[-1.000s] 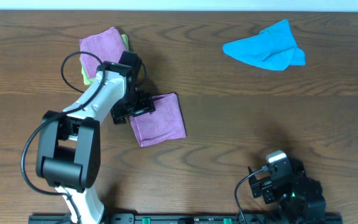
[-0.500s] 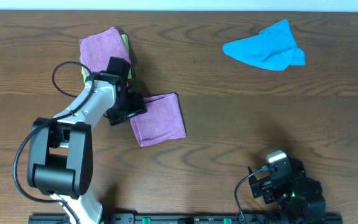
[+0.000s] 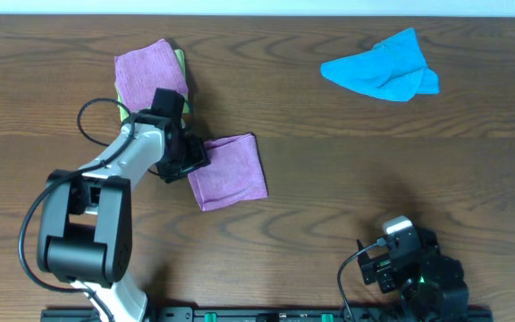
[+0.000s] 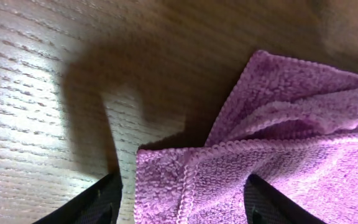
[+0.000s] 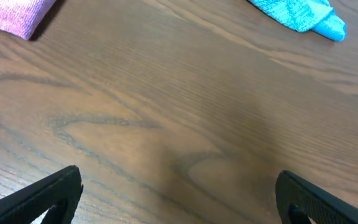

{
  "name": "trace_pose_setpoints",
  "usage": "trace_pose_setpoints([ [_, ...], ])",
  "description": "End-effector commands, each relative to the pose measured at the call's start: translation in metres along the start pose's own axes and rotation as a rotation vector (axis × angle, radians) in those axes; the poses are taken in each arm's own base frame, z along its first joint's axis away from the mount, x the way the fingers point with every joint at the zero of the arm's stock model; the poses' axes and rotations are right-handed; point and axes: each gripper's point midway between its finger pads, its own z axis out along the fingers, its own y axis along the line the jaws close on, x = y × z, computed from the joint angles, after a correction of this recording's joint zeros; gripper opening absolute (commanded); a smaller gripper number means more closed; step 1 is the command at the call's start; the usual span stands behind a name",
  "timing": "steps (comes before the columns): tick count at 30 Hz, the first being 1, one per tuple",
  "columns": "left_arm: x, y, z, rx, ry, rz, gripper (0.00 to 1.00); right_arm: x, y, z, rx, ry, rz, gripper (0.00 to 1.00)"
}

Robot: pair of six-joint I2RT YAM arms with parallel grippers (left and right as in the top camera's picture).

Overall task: Fold the cloth
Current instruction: 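Move the left gripper to the folded cloth's left edge and grasp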

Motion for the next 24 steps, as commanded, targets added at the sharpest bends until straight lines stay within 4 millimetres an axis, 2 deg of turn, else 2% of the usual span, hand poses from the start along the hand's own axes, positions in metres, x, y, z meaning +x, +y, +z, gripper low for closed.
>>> trace_pose_setpoints([
  [1, 0.009, 0.006, 0.005, 0.002, 0.028, -0.036, 0.62, 0.002, 0.001, 0.001, -0.004, 0.007, -0.012, 0.99],
  [2, 0.008, 0.006, 0.005, 0.006, 0.023, -0.034, 0.60, 0.002, 0.001, 0.001, -0.004, 0.007, -0.012, 0.99],
  [6, 0.002, -0.001, 0.005, 0.040, 0.003, -0.028, 0.36, 0.002, 0.001, 0.001, -0.004, 0.007, -0.012, 0.99],
  [9, 0.001, -0.002, 0.005, 0.043, -0.004, -0.026, 0.26, 0.002, 0.001, 0.001, -0.004, 0.007, -0.012, 0.99],
  [12, 0.001, -0.002, 0.005, 0.043, -0.003, -0.025, 0.19, 0.002, 0.001, 0.001, -0.004, 0.007, -0.012, 0.99],
  [17, 0.001, -0.003, 0.005, 0.050, 0.000, -0.026, 0.18, 0.002, 0.001, 0.001, -0.004, 0.007, -0.012, 0.99],
  [19, 0.002, -0.005, 0.005, 0.057, 0.005, -0.036, 0.09, 0.002, 0.001, 0.001, -0.004, 0.007, -0.012, 0.99],
  [24, 0.004, -0.008, 0.005, 0.078, 0.019, -0.044, 0.07, 0.002, 0.001, 0.001, -0.004, 0.007, -0.012, 0.99],
])
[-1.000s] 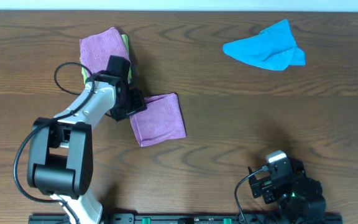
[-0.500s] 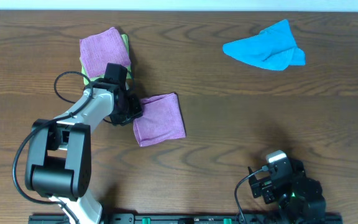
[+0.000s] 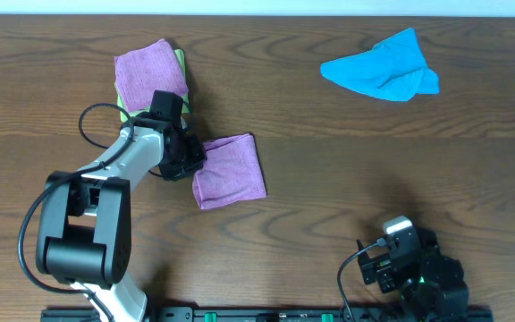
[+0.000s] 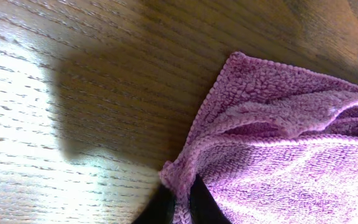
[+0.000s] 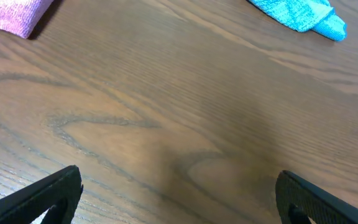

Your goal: Fold the cloth

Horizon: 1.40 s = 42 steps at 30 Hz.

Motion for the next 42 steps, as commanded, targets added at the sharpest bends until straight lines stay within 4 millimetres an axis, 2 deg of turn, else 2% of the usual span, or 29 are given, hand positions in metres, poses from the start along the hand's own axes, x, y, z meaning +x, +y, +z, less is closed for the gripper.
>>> trace_pose_setpoints([
  [1, 0.005, -0.001, 0.002, 0.017, 0.024, -0.019, 0.06, 0.002, 0.001, 0.001, -0.004, 0.007, -0.012, 0.99],
  [11, 0.002, -0.016, -0.015, 0.079, -0.008, -0.002, 0.09, 0.002, 0.001, 0.001, -0.004, 0.007, -0.012, 0.99],
  [18, 0.004, -0.017, -0.022, 0.083, -0.014, 0.000, 0.10, 0.002, 0.001, 0.001, -0.004, 0.007, -0.012, 0.99],
  [26, -0.007, -0.036, -0.027, 0.170, -0.055, 0.026, 0.10, 0.002, 0.001, 0.001, -0.004, 0.007, -0.012, 0.99],
  [30, -0.010, -0.039, -0.030, 0.182, -0.069, 0.033, 0.10, 0.002, 0.001, 0.001, -0.004, 0.007, -0.012, 0.99],
  [36, -0.021, -0.058, -0.036, 0.269, -0.110, 0.070, 0.12, 0.002, 0.001, 0.001, -0.004, 0.007, -0.012, 0.99],
  [42, -0.025, -0.060, -0.036, 0.274, -0.128, 0.079, 0.13, 0.002, 0.001, 0.001, -0.004, 0.007, -0.012, 0.99],
])
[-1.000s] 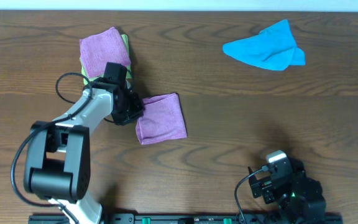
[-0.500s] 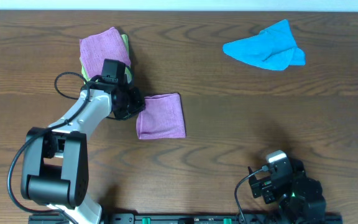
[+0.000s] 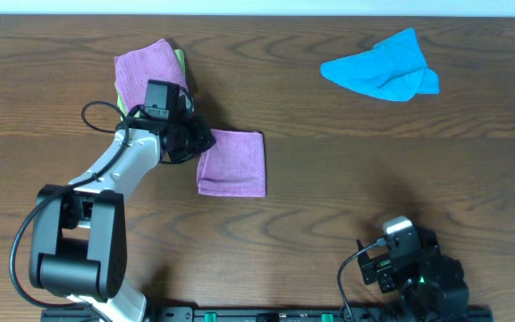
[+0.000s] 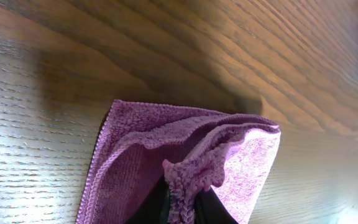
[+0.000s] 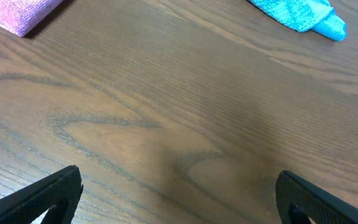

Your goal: Fold the cloth

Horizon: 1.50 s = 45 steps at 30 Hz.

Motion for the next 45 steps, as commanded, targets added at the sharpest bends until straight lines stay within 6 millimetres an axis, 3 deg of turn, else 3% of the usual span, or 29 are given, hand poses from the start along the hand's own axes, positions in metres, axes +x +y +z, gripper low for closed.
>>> trace_pose_setpoints([
  [1, 0.001, -0.006, -0.007, 0.021, -0.006, 0.003, 0.13, 0.002, 0.001, 0.001, -0.004, 0.007, -0.012, 0.99],
  [8, 0.013, 0.010, -0.008, -0.054, 0.035, -0.032, 0.13, 0.002, 0.001, 0.001, -0.004, 0.007, -0.012, 0.99],
  [13, 0.008, 0.010, -0.007, -0.055, 0.013, -0.024, 0.15, 0.002, 0.001, 0.001, -0.004, 0.007, -0.012, 0.99],
  [14, 0.007, 0.010, -0.007, -0.053, 0.009, -0.022, 0.22, 0.002, 0.001, 0.001, -0.004, 0.007, -0.012, 0.99],
  [15, 0.007, 0.009, -0.007, -0.052, 0.008, -0.021, 0.41, 0.002, 0.001, 0.001, -0.004, 0.007, -0.012, 0.99],
  [16, 0.006, 0.009, -0.007, -0.051, 0.006, -0.020, 0.78, 0.002, 0.001, 0.001, -0.004, 0.007, -0.012, 0.99],
  [17, 0.006, 0.008, -0.007, -0.049, 0.003, -0.019, 0.91, 0.002, 0.001, 0.001, -0.004, 0.007, -0.012, 0.99],
  [18, 0.004, 0.008, -0.007, -0.045, -0.003, -0.015, 0.95, 0.002, 0.001, 0.001, -0.004, 0.007, -0.012, 0.99],
  [23, 0.001, 0.012, -0.008, -0.069, -0.020, -0.029, 0.95, 0.002, 0.001, 0.001, -0.004, 0.007, -0.012, 0.99],
  [27, 0.012, 0.005, -0.013, -0.038, 0.025, -0.069, 0.96, 0.002, 0.001, 0.001, -0.004, 0.007, -0.012, 1.00],
  [34, 0.042, 0.000, -0.063, -0.107, 0.028, -0.186, 0.95, 0.002, 0.001, 0.001, -0.004, 0.007, -0.012, 0.99],
  [38, 0.073, -0.008, -0.084, -0.198, 0.004, -0.314, 0.95, 0.002, 0.001, 0.001, -0.004, 0.007, -0.012, 0.99],
  [42, 0.100, -0.025, -0.074, -0.297, -0.093, -0.366, 0.95, 0.002, 0.001, 0.001, -0.004, 0.007, -0.012, 0.99],
  [45, 0.120, -0.024, -0.061, -0.374, -0.256, -0.515, 0.95, 0.002, 0.001, 0.001, -0.004, 0.007, -0.012, 0.99],
])
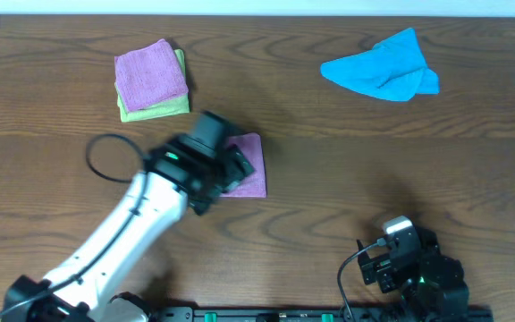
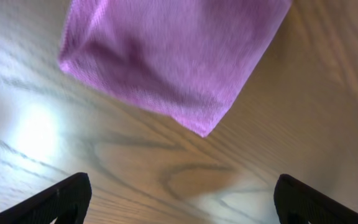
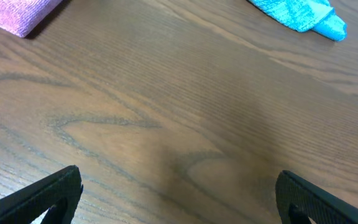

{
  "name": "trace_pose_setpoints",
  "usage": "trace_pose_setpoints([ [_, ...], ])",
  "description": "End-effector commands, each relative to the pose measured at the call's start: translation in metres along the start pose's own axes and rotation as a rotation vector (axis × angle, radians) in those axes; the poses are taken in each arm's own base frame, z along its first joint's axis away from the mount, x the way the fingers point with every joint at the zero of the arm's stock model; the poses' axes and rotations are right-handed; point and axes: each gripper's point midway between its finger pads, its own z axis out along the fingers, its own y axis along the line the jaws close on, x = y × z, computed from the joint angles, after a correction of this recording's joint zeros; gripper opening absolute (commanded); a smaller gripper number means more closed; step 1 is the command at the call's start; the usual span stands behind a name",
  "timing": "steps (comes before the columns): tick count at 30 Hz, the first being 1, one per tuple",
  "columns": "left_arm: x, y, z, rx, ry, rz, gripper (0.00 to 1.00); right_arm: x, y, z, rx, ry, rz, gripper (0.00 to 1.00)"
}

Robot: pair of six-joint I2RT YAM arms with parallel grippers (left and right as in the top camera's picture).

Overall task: Fold the cloth
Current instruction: 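Lift the folded pink cloth with the left gripper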

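Note:
The purple cloth (image 1: 250, 170) lies flat and folded on the wooden table (image 1: 329, 179). Its left part is hidden under my left gripper (image 1: 224, 170) in the overhead view. The left wrist view looks down on the cloth (image 2: 173, 56), with a doubled edge towards the camera. My left gripper (image 2: 182, 205) hangs open above it, fingers wide apart with only bare wood between them. My right gripper (image 1: 399, 259) rests at the table's front right, open (image 3: 179, 199) over bare wood.
A stack of a purple cloth on a green one (image 1: 152, 79) sits at the back left. A crumpled blue cloth (image 1: 381, 67) lies at the back right, also seen in the right wrist view (image 3: 297, 14). Bare wood lies between them.
My left gripper was shut on the purple cloth's edge near the stack. Now it is open and hangs over the cloth's left part, and the cloth lies flat. The right arm has not moved.
First my left gripper stood open around the purple cloth's left corner. Then it was shut on that corner. Then it held the edge raised, and the cloth lay squared to the table. Now the cloth is let go and lies folded.

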Motion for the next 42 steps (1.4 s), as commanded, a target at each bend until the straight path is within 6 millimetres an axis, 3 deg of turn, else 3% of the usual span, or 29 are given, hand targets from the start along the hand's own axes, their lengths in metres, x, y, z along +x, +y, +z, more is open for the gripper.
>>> trace_pose_setpoints([
  [1, 0.000, 0.020, 0.017, -0.083, -0.226, -0.340, 0.95, 0.002, 0.001, 0.001, -0.003, 0.007, -0.012, 0.99],
  [4, 0.013, 0.025, 0.048, -0.005, -0.238, -0.505, 0.95, 0.002, 0.001, 0.001, -0.003, 0.007, -0.012, 0.99],
  [7, 0.003, 0.016, 0.074, 0.208, -0.320, -0.548, 0.95, 0.002, 0.001, 0.001, -0.004, 0.007, -0.012, 0.99],
  [12, -0.019, 0.024, 0.077, 0.389, -0.474, -0.614, 0.95, 0.002, 0.001, 0.001, -0.003, 0.007, -0.011, 0.99],
  [16, -0.018, 0.043, 0.084, 0.371, -0.476, -0.685, 0.95, 0.002, 0.001, 0.001, -0.003, 0.007, -0.012, 0.99],
  [23, -0.026, 0.059, 0.090, 0.335, -0.544, -0.737, 0.95, 0.002, 0.001, 0.001, -0.003, 0.007, -0.012, 0.99],
  [27, -0.029, 0.057, 0.105, 0.345, -0.544, -0.747, 0.95, 0.002, 0.001, 0.001, -0.003, 0.007, -0.012, 0.99],
  [32, -0.037, 0.049, 0.109, 0.392, -0.553, -0.776, 0.98, 0.002, 0.001, 0.001, -0.004, 0.007, -0.012, 0.99],
  [33, -0.039, 0.049, 0.108, 0.394, -0.556, -0.781, 0.90, 0.002, 0.001, 0.001, -0.003, 0.007, -0.012, 0.99],
  [35, -0.041, 0.051, 0.108, 0.391, -0.563, -0.787, 0.45, 0.002, 0.001, 0.001, -0.003, 0.007, -0.012, 0.99],
  [36, -0.043, 0.051, 0.108, 0.392, -0.567, -0.791, 0.28, 0.002, 0.001, 0.001, -0.003, 0.007, -0.012, 0.99],
  [38, -0.044, 0.051, 0.107, 0.397, -0.567, -0.794, 0.07, 0.002, 0.001, 0.001, -0.003, 0.007, -0.012, 0.99],
  [42, -0.045, 0.041, 0.104, 0.442, -0.558, -0.806, 0.06, 0.002, 0.001, 0.001, -0.003, 0.007, -0.012, 0.99],
])
